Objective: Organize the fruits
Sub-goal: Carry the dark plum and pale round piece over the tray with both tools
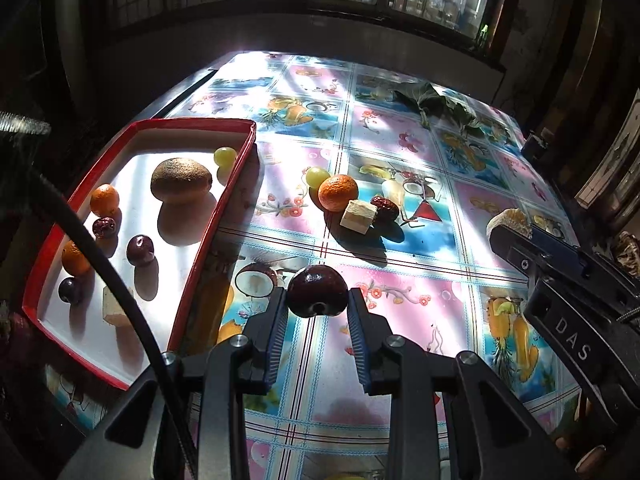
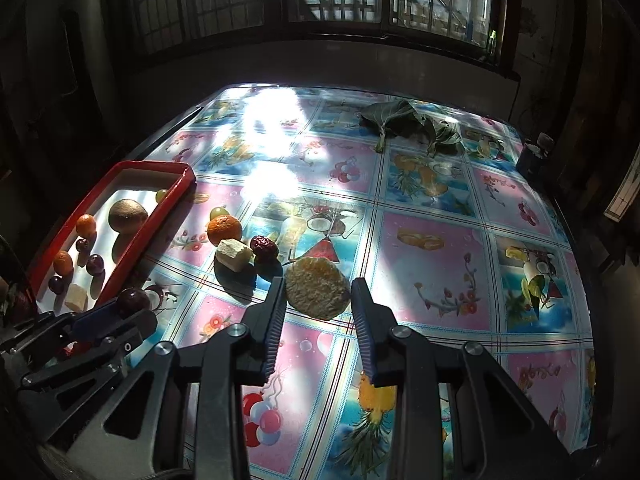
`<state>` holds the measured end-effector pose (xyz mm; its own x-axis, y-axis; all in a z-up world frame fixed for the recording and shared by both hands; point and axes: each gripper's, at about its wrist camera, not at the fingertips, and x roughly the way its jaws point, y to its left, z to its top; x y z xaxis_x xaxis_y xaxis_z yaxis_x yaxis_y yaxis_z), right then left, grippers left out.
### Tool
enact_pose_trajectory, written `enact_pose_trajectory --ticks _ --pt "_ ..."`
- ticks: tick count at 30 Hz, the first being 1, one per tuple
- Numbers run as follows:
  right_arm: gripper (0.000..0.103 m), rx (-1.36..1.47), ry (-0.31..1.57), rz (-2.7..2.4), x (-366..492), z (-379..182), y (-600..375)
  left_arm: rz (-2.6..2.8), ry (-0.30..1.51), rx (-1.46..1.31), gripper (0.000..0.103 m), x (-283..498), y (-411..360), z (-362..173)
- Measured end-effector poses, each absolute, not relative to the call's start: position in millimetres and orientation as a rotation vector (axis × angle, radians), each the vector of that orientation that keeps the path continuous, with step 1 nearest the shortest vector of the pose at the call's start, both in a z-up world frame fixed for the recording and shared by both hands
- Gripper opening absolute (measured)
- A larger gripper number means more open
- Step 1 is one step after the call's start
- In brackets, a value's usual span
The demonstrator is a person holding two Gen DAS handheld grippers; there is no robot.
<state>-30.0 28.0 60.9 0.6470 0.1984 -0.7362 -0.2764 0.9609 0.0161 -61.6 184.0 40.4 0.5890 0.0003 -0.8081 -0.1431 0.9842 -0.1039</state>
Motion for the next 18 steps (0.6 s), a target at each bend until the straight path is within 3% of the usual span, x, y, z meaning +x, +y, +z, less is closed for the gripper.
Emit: enact_pose_trajectory --ticks 18 --pt "0.035 -0.117 0.804 0.294 -53 67 43 0.118 0.908 -0.176 0.029 -79 198 49"
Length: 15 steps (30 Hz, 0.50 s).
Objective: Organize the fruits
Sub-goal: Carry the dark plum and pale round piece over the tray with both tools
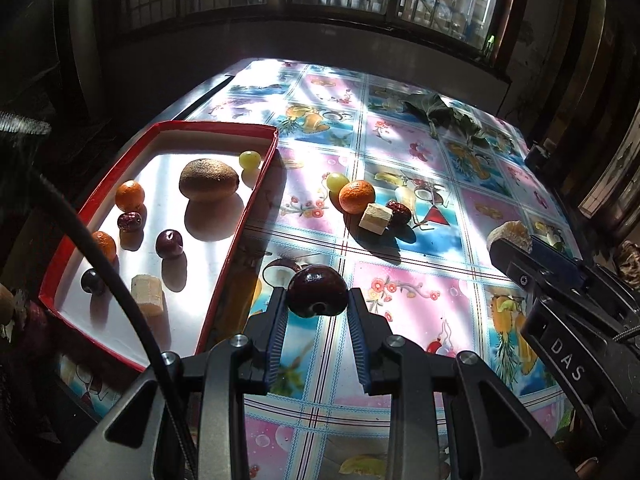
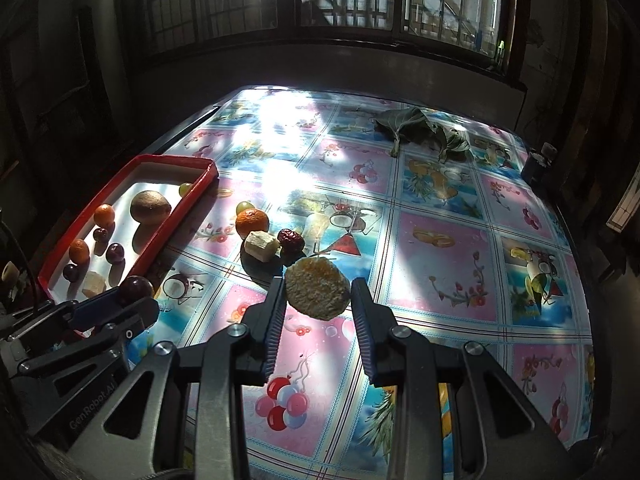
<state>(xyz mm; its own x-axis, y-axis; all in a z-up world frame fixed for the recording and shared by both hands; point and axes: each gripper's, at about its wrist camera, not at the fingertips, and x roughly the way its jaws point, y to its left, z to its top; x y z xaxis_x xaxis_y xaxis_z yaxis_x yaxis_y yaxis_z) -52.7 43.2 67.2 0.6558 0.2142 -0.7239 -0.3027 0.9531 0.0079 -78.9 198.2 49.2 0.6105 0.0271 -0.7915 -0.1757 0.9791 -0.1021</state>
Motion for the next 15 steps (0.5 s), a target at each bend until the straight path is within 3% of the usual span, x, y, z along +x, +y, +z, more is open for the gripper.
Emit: enact_pose_trajectory --ticks 15 --pt "0.035 -0.081 0.814 0.361 -58 65 55 0.230 0.899 -0.128 0.029 -84 213 51"
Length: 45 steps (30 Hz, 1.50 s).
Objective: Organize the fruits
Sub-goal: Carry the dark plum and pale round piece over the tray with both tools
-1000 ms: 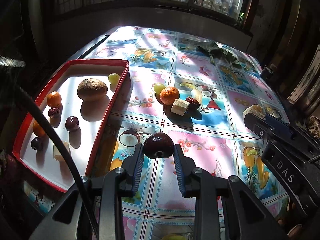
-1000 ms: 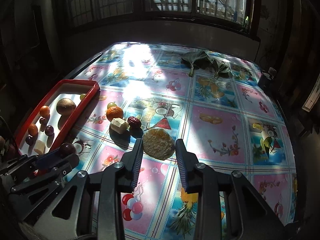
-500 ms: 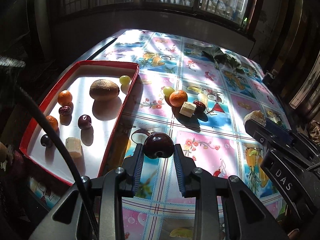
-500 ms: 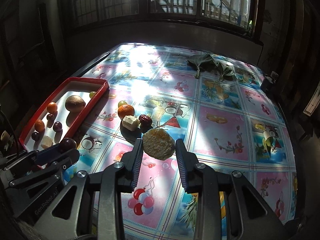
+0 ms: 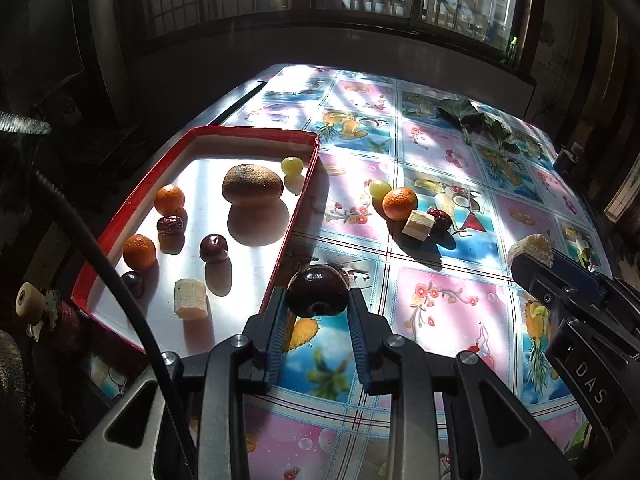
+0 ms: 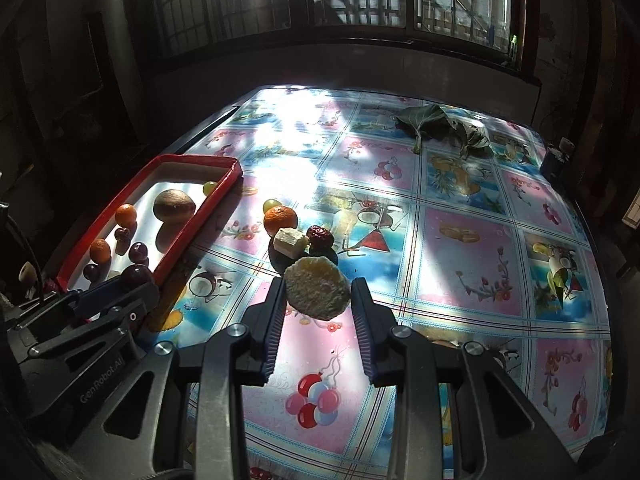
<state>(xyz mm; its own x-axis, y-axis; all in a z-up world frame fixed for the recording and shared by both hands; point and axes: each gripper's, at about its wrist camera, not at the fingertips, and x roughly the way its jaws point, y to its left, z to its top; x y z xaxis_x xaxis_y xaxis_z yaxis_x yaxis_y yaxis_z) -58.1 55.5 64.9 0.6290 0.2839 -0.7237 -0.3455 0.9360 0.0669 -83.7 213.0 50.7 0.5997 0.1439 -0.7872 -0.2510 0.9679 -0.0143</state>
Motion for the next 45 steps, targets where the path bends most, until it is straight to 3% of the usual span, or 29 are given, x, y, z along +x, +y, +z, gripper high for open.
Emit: enact_pose_trajectory --ticks 33,45 --pt "0.035 -0.096 0.837 0.438 -57 56 96 0.342 0.896 -0.141 0.029 -84 264 43" --pt "0.035 -0.061 0.855 0.567 -50 56 132 0.343 0.897 -0.262 0.029 -66 333 52"
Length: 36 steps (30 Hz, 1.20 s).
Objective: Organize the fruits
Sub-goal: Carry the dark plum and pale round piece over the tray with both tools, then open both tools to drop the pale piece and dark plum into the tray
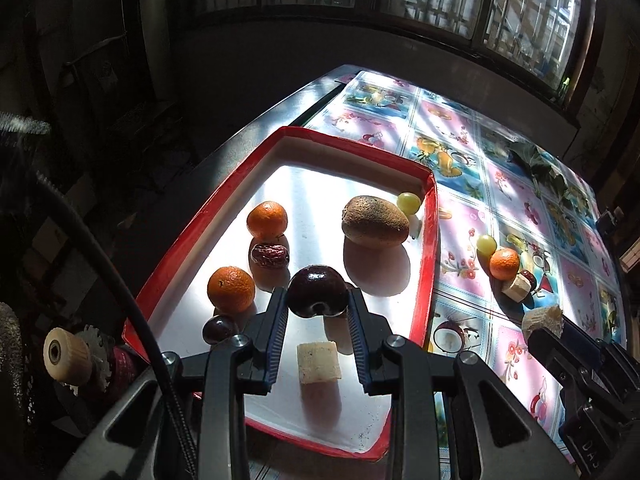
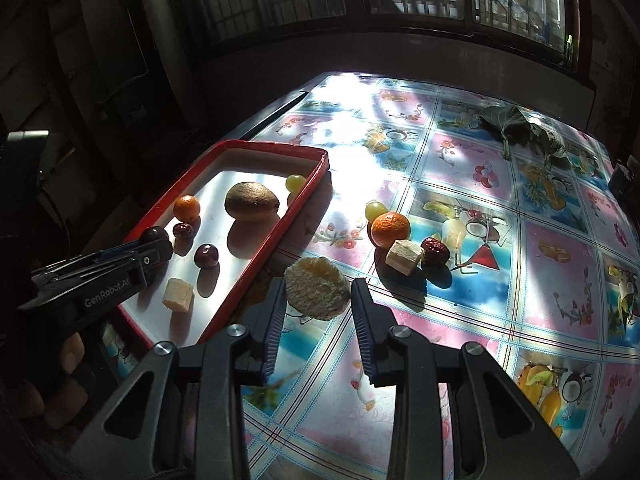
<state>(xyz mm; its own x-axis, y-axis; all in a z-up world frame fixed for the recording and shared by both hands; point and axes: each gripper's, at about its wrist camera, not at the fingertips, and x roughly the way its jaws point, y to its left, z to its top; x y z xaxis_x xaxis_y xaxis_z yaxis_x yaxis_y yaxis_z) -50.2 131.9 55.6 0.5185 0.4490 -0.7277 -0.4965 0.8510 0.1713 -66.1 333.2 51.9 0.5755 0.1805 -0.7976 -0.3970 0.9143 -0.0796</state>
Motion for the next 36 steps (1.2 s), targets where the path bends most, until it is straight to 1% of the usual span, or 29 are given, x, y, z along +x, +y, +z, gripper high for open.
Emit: enact_pose_trajectory --ticks 8,13,26,36 --pt "0.035 -0.069 0.882 0.695 -42 51 183 0.385 0.890 -0.290 0.029 -37 376 58" --pt "0.035 -0.070 0.904 0.771 -36 46 210 0.383 0.928 -0.307 0.029 -9 392 52" --pt "0.035 -0.089 0.997 0.807 -3 19 253 0.358 1.045 -0.287 0.029 63 398 21" --pt "0.035 -0.093 1.036 0.806 8 7 256 0.337 1.126 -0.268 0.029 78 398 -3"
